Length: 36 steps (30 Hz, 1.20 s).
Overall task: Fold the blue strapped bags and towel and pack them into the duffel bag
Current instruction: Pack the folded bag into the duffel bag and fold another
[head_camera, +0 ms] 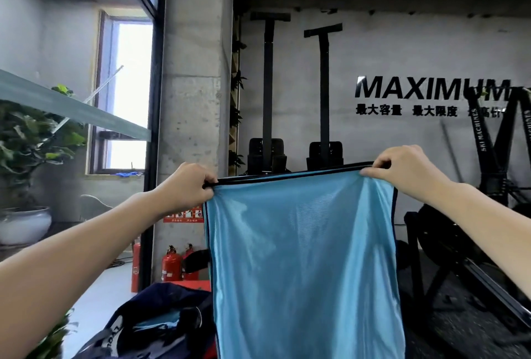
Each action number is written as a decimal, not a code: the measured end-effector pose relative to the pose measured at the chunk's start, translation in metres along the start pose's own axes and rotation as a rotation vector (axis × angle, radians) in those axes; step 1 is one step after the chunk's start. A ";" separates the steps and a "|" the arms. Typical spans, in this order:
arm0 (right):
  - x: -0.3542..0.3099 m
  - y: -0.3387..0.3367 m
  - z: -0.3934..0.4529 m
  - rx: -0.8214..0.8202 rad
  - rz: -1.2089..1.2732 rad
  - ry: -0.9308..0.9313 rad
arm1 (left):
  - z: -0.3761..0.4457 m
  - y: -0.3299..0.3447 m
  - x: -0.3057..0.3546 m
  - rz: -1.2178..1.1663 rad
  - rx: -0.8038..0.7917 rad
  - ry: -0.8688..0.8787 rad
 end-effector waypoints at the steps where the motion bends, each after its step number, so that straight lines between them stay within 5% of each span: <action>1: 0.000 0.000 0.000 0.008 0.020 0.012 | -0.001 0.001 0.000 0.002 0.013 -0.008; 10: 0.008 0.006 -0.002 0.006 0.094 0.074 | -0.015 0.012 -0.032 -0.504 0.245 -0.359; 29: 0.023 0.014 -0.015 0.025 0.198 0.163 | -0.008 0.019 -0.039 -1.035 0.157 -0.364; 36: 0.027 0.017 -0.018 -0.024 0.260 0.211 | -0.009 0.022 -0.048 -1.059 0.158 -0.394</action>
Point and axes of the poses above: each hand's wrist, its own z-axis towards the middle knuckle, its own y-axis out of the palm, x = y × z, the point moved 8 cm from there along z, towards the middle knuckle, and after that the axes turned 3 degrees about z, right-handed, at the moved point
